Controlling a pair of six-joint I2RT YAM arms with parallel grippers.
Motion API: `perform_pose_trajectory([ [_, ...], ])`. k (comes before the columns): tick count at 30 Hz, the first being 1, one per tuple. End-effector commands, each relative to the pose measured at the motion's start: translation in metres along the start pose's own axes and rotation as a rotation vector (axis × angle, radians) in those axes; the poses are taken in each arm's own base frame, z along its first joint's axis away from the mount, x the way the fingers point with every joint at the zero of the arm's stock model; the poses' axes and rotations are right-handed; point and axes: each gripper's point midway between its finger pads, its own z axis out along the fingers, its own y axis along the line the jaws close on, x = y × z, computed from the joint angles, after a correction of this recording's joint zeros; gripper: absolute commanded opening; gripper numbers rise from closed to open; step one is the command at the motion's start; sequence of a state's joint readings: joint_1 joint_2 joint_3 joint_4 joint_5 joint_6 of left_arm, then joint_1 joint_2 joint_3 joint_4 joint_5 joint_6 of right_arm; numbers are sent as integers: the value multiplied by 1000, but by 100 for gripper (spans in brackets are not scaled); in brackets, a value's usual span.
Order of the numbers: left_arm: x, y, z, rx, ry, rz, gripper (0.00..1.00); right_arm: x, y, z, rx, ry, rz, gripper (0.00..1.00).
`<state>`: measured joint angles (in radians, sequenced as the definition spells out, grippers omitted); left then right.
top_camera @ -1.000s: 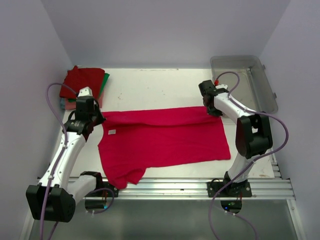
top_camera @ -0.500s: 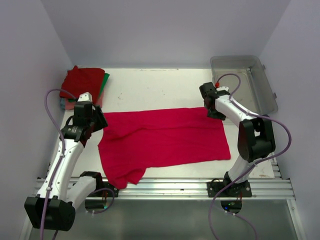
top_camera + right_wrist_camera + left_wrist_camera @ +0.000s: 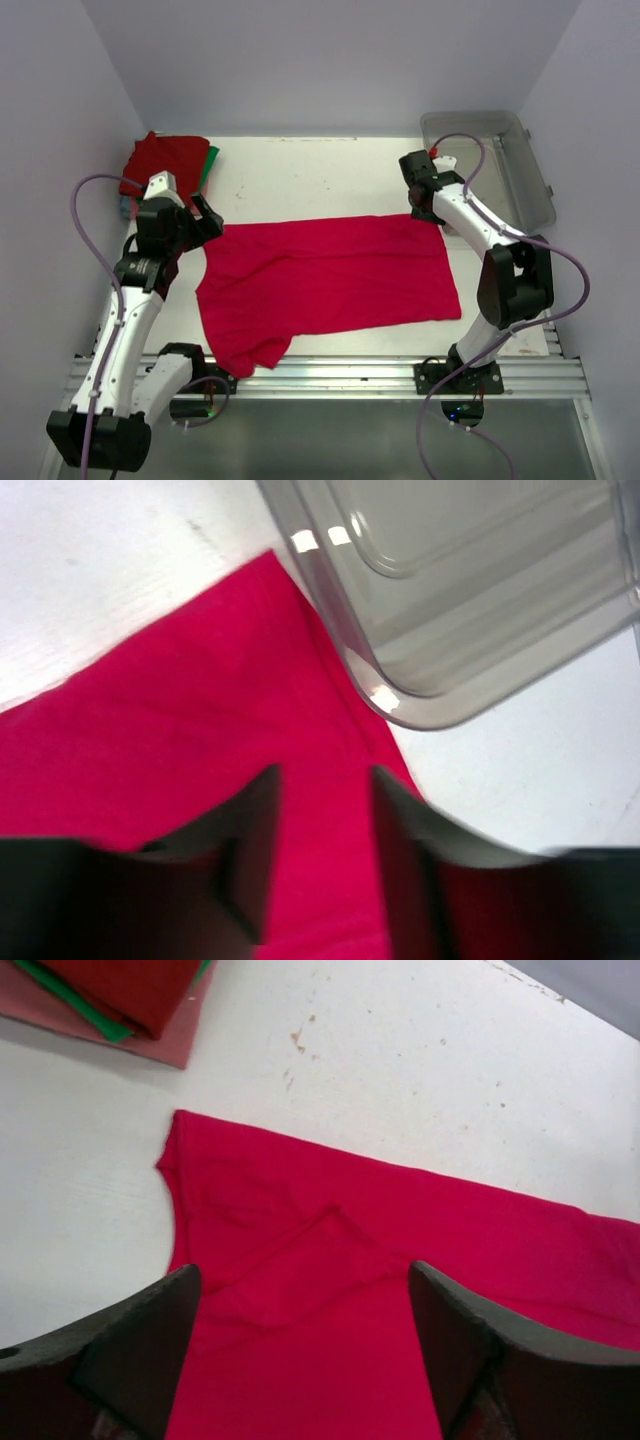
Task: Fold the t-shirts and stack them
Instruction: Fold the tshirt
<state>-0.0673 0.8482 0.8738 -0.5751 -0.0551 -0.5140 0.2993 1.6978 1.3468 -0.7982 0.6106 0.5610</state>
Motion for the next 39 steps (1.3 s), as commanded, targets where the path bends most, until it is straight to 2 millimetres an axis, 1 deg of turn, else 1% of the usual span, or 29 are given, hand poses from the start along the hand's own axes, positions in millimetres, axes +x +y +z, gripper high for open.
perform_pose_trajectory([
  [1, -4, -21, 40, 104, -23, -37, 82, -19, 33, -1, -134, -42, 22, 35],
  [2, 8, -19, 57, 93, 20, -55, 75, -18, 43, 6, -156, -38, 12, 20],
  [3, 12, -22, 65, 113, 33, -59, 59, -16, 50, 10, -172, -26, 7, 1],
  [4, 6, -28, 76, 143, 5, -66, 51, -11, 55, 15, -185, -3, -1, 0],
  [5, 14, -26, 93, 121, 46, -85, 42, -12, 61, 17, -191, 4, -4, 0],
  [6, 13, -28, 103, 131, 45, -84, 23, -4, 67, 28, -187, 34, -19, 0],
  [7, 18, -29, 112, 130, 65, -89, 16, -2, 71, 31, -192, 39, -26, 0],
  [8, 27, -26, 128, 108, 107, -95, 10, 2, 75, 36, -197, 52, -33, 0],
  [9, 29, -23, 137, 90, 114, -95, 2, 6, 81, 44, -200, 61, -40, 0],
  [10, 34, -21, 145, 80, 133, -94, 0, 8, 84, 47, -202, 67, -45, 0],
  [11, 44, -17, 157, 57, 171, -96, 0, 9, 87, 50, -210, 73, -43, 0],
  [12, 47, -14, 162, 46, 182, -92, 0, 12, 88, 53, -210, 79, -44, 0],
  [13, 58, -10, 169, 34, 216, -93, 0, 15, 91, 57, -209, 89, -48, 0],
  [14, 62, -9, 171, 28, 229, -93, 0, 17, 91, 59, -209, 93, -46, 0],
  [16, 70, 0, 174, -9, 245, -91, 0, 21, 91, 61, -207, 100, -47, 0],
  [17, 77, 6, 175, -32, 256, -91, 0, 22, 92, 62, -209, 99, -46, 0],
  [19, 82, 16, 177, -81, 259, -85, 0, 21, 92, 62, -207, 97, -42, 0],
  [21, 89, 32, 181, -159, 270, -74, 0, 21, 93, 63, -206, 95, -43, 0],
  [23, 95, 39, 189, -193, 290, -76, 0, 19, 94, 66, -202, 94, -44, 0],
  [25, 97, 44, 196, -229, 294, -78, 0, 18, 97, 67, -202, 93, -44, 0],
  [32, 93, 45, 225, -258, 312, -63, 0, 22, 105, 78, -196, 114, -50, 0],
  [33, 91, 47, 228, -272, 308, -59, 0, 24, 106, 81, -193, 120, -52, 0],
  [34, 87, 46, 235, -273, 305, -57, 0, 23, 107, 82, -192, 116, -53, 0],
  [35, 87, 47, 237, -279, 313, -57, 0, 23, 107, 84, -188, 116, -55, 0],
  [37, 80, 48, 246, -283, 299, -59, 0, 22, 110, 88, -182, 122, -60, 0],
  [39, 76, 49, 252, -283, 300, -65, 0, 18, 112, 90, -175, 116, -60, 0],
])
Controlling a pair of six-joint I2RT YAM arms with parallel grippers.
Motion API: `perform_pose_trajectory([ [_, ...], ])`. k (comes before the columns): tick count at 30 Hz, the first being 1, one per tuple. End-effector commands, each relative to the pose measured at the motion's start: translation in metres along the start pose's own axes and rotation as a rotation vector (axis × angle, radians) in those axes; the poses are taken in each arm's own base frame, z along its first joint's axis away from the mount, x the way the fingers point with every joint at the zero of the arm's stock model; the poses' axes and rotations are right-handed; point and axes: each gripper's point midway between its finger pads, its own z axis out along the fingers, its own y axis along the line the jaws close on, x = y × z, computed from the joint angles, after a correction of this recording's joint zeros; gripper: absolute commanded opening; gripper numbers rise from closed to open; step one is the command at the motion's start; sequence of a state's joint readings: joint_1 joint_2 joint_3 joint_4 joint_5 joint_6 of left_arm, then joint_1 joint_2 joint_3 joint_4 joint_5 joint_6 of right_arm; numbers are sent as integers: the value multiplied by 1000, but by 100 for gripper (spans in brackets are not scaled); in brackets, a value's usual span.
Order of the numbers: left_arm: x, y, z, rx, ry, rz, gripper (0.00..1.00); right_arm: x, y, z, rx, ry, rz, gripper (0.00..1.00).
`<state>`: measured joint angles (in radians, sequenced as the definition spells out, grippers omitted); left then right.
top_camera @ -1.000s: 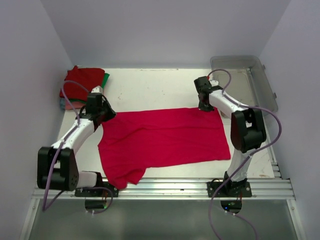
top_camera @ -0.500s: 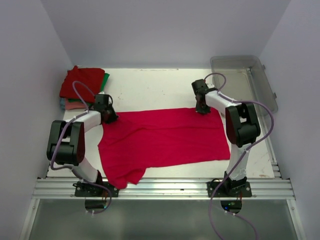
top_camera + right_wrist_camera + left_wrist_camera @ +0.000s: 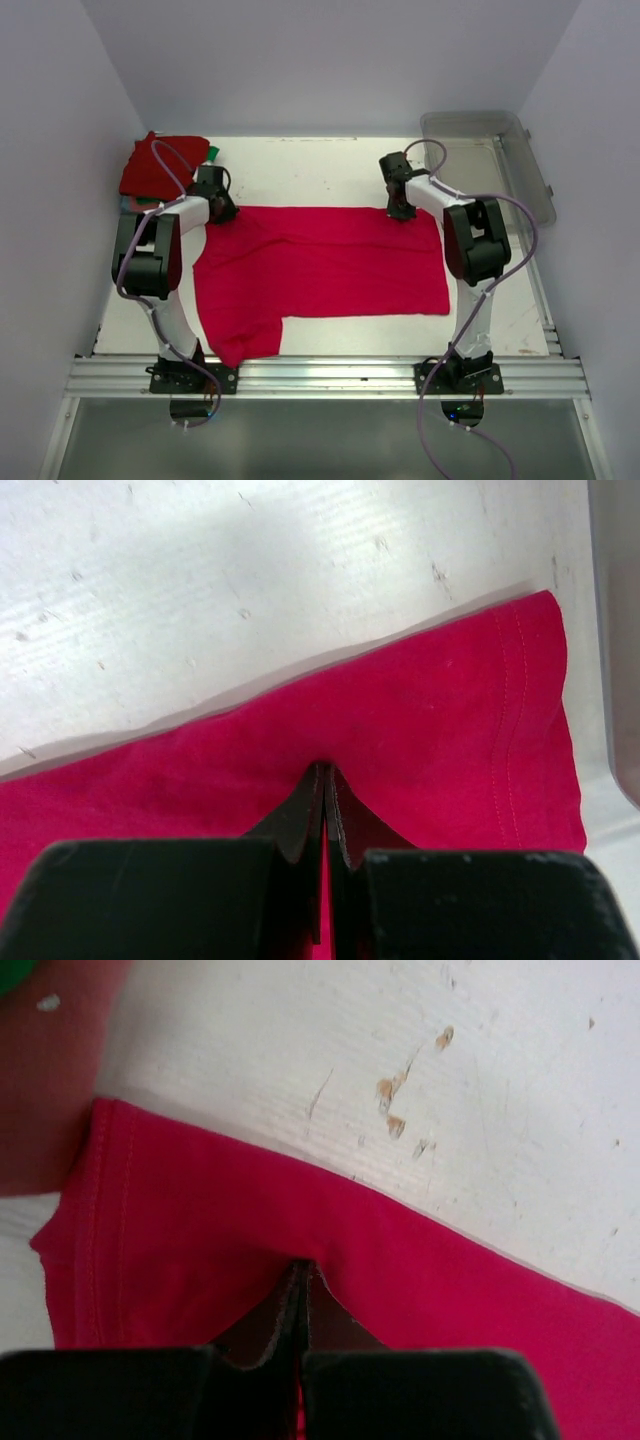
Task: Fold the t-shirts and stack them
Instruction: Fold the tshirt
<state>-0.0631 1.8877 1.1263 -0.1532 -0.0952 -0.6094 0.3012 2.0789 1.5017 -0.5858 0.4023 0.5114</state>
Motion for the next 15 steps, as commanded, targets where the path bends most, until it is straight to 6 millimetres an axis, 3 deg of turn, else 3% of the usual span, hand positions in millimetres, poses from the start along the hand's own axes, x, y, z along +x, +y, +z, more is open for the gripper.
perform_pose_trajectory([
  [1, -13, 15, 16, -63, -8, -9, 0, -7, 9, 11, 1, -8, -5, 0],
  [9, -52, -22, 14, 131, -108, -24, 0, -52, 31, 8, -56, -119, 47, 0],
  [13, -78, -53, -7, 284, -200, 16, 0, -74, 38, -9, -115, -201, 71, 0],
  [15, -84, -71, -27, 378, -212, 28, 0, -84, 36, -29, -147, -248, 93, 0],
])
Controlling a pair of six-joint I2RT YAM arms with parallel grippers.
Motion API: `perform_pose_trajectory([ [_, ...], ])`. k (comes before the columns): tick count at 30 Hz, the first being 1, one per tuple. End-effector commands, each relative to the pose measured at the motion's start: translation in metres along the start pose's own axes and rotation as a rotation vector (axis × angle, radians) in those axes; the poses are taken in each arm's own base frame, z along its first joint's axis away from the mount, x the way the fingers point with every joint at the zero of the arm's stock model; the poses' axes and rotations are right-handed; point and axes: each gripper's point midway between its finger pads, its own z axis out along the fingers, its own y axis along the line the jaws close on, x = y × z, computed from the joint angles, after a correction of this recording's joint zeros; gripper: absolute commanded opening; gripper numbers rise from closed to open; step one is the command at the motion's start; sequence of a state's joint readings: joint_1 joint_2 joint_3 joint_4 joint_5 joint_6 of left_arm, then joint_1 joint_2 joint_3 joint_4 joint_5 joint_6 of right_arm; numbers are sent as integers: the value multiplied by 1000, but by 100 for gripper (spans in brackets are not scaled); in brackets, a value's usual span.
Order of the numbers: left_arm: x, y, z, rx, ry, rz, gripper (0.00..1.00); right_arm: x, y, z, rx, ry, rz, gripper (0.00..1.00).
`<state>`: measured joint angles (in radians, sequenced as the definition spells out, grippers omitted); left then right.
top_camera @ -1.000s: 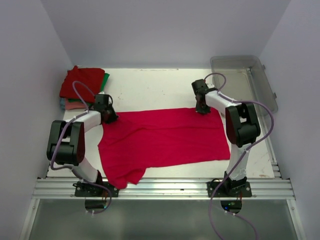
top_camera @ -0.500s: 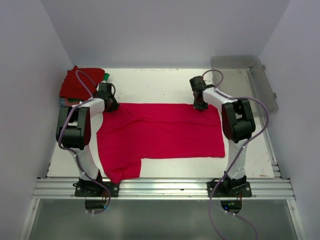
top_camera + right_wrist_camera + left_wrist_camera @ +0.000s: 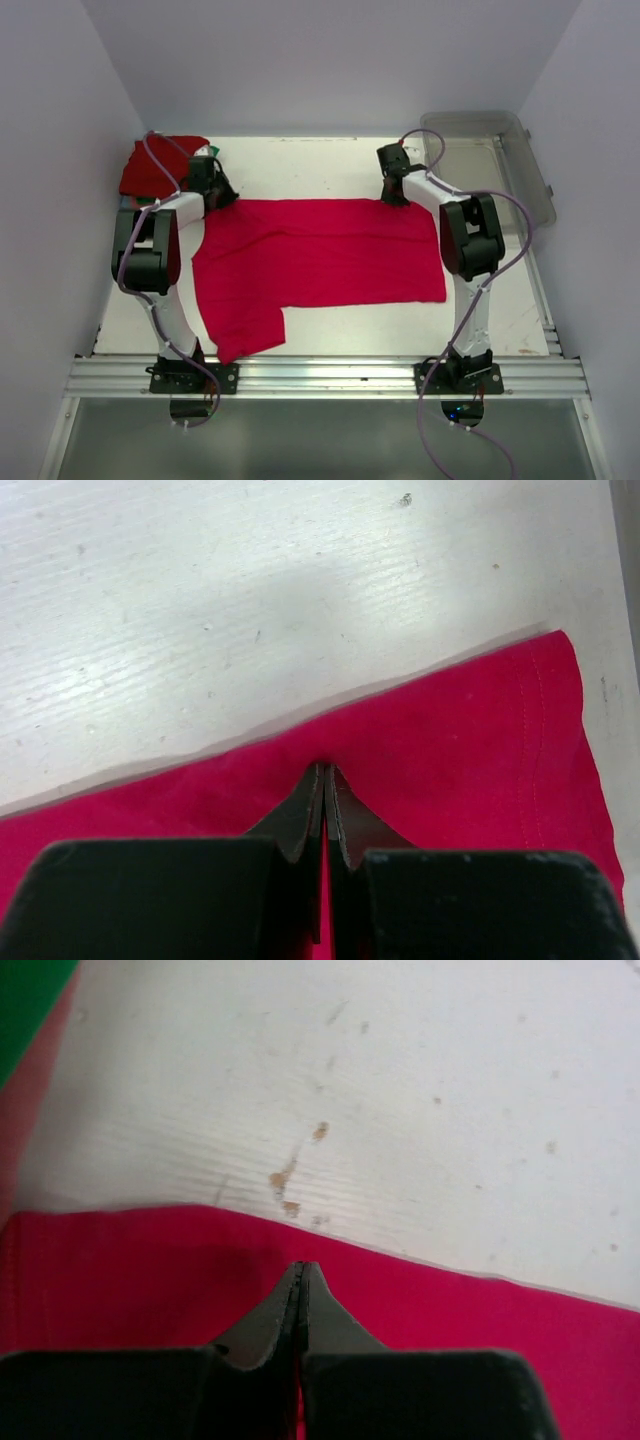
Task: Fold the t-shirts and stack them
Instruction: Fold the tshirt
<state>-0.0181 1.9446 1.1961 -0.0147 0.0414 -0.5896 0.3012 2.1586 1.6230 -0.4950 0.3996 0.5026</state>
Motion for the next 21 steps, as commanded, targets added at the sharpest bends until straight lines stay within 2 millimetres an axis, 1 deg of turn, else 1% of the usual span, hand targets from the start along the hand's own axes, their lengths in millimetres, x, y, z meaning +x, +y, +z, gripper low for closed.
perform_pose_trajectory([
  [1, -42, -54, -34, 244, -129, 46, 0, -52, 15, -43, -124, -173, 65, 0],
  [2, -42, -64, -42, 293, -133, 55, 0, -54, 16, -50, -150, -189, 70, 0],
  [3, -44, -72, -54, 311, -146, 64, 0, -55, 12, -66, -183, -213, 80, 3],
  [4, -41, -74, -58, 307, -140, 71, 0, -56, 13, -73, -209, -227, 83, 8],
  [5, -33, -70, -60, 274, -111, 77, 1, -58, 19, -83, -259, -240, 85, 13],
  [6, -26, -71, -61, 261, -87, 79, 4, -57, 17, -93, -272, -248, 85, 24],
  [7, -26, -71, -61, 250, -70, 71, 9, -57, 17, -99, -282, -250, 81, 30],
  [8, -14, -63, -59, 212, -9, 56, 19, -53, 16, -102, -284, -238, 73, 35],
  [9, -10, -62, -57, 203, 12, 51, 22, -46, 18, -105, -293, -224, 63, 41],
  [10, -6, -61, -54, 204, 31, 47, 29, -45, 19, -114, -305, -229, 61, 42],
  [11, -5, -67, -53, 236, 37, 47, 31, -41, 18, -117, -304, -217, 58, 43],
  [12, -1, -67, -49, 244, 51, 42, 31, -33, 18, -119, -306, -207, 49, 43],
  [13, 1, -69, -47, 258, 61, 41, 32, -33, 17, -128, -313, -221, 54, 43],
  [14, 3, -70, -44, 265, 70, 34, 33, -28, 21, -134, -322, -228, 44, 43],
  [15, 8, -71, -40, 271, 97, 31, 33, -19, 19, -133, -313, -220, 36, 44],
  [16, 11, -71, -40, 275, 112, 28, 33, -18, 21, -143, -329, -237, 34, 43],
  [17, 15, -72, -39, 286, 129, 26, 32, -14, 20, -145, -327, -237, 31, 43],
  [18, 19, -71, -38, 287, 141, 24, 32, -5, 16, -142, -315, -224, 29, 44],
  [20, 21, -71, -38, 288, 145, 23, 32, -1, 13, -147, -323, -230, 36, 43],
  [21, 23, -70, -38, 287, 153, 22, 32, 7, 10, -146, -316, -222, 33, 43],
])
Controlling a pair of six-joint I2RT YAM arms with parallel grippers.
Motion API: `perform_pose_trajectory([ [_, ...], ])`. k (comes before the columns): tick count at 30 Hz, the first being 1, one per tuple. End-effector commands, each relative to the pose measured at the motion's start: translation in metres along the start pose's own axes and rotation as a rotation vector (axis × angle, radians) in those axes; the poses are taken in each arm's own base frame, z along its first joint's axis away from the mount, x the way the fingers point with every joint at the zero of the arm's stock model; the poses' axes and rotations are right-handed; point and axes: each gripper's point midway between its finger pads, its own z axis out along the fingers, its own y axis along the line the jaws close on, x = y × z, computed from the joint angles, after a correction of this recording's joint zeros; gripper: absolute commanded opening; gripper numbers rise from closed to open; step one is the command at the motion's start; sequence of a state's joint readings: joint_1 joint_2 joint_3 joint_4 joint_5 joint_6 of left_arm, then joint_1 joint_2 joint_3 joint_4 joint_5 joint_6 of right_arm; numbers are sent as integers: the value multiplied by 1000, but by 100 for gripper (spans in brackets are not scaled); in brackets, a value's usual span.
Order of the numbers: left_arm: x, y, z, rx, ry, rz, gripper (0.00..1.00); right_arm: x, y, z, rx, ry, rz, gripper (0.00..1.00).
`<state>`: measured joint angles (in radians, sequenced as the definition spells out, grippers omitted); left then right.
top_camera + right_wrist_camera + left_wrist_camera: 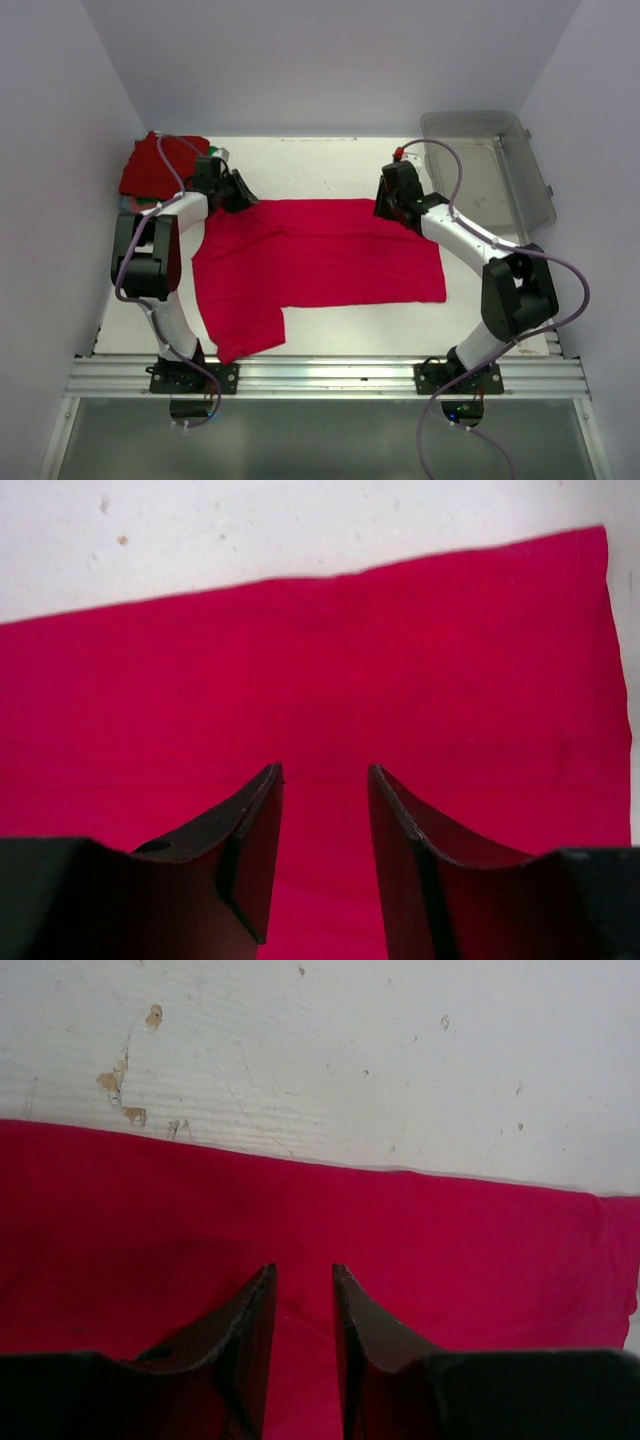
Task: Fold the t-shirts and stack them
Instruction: Fold the tshirt
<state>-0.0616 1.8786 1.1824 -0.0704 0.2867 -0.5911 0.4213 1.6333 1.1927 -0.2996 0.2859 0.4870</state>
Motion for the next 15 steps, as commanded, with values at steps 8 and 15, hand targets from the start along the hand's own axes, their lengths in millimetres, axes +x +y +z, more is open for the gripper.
perform_pose_trajectory([
  [8, 12, 0, -3, -19, 63, -16, 32, 4, -16, -17, 26, -46, 35, 43],
  [15, 18, 13, -1, -84, 62, 6, 31, 6, -15, -17, 17, -49, 42, 43],
])
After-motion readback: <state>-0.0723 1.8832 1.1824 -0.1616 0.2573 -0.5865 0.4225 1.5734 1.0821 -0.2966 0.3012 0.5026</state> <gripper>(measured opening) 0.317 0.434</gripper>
